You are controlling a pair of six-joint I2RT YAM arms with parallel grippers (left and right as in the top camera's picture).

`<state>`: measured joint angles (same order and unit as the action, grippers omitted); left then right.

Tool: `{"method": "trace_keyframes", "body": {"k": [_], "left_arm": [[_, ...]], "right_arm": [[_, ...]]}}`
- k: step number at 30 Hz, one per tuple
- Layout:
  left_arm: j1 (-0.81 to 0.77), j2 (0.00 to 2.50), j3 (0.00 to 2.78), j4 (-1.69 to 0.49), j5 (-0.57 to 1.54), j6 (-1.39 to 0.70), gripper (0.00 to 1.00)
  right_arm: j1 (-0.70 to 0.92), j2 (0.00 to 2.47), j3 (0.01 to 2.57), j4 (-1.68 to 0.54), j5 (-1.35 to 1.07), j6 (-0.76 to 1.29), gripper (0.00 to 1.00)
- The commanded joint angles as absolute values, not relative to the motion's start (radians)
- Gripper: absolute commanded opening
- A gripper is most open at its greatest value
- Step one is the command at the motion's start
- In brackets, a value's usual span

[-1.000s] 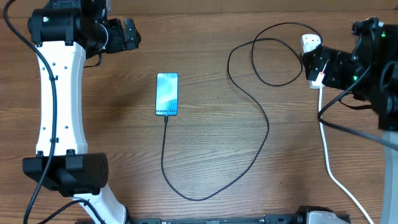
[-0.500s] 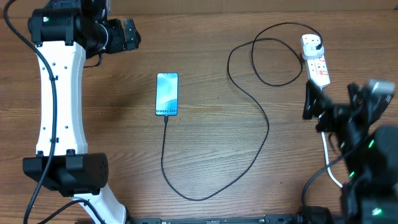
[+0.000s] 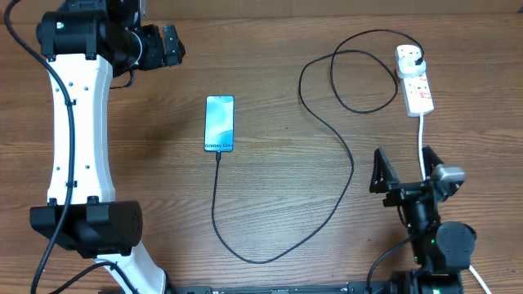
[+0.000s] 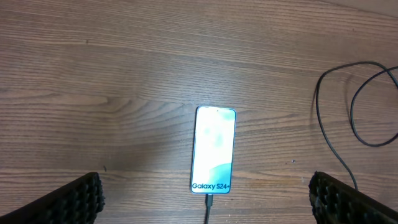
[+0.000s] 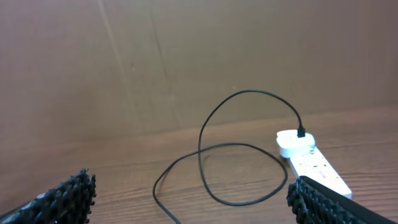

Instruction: Plug charger to phone and switch on socket

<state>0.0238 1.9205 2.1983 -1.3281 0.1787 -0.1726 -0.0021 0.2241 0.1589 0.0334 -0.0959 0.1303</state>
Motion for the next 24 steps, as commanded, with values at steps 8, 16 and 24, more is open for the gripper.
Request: {"method": "trace_keyframes", "body": {"k": [8, 16, 24], "left_arm": [[0.022, 1.896, 2.212, -1.328, 0.172, -0.149, 1.00], [0.022, 1.896, 2.212, -1.328, 0.172, -0.149, 1.00], [0.022, 1.896, 2.212, -1.328, 0.172, -0.149, 1.00]], "right_arm": [[0.007, 0.086, 0.036, 0.054, -0.079, 0.125, 1.00], [0.006, 0.059, 0.008, -0.001, -0.078, 0.125, 1.00], [0.006, 0.002, 0.008, -0.080, -0.066, 0.124, 1.00]]}}
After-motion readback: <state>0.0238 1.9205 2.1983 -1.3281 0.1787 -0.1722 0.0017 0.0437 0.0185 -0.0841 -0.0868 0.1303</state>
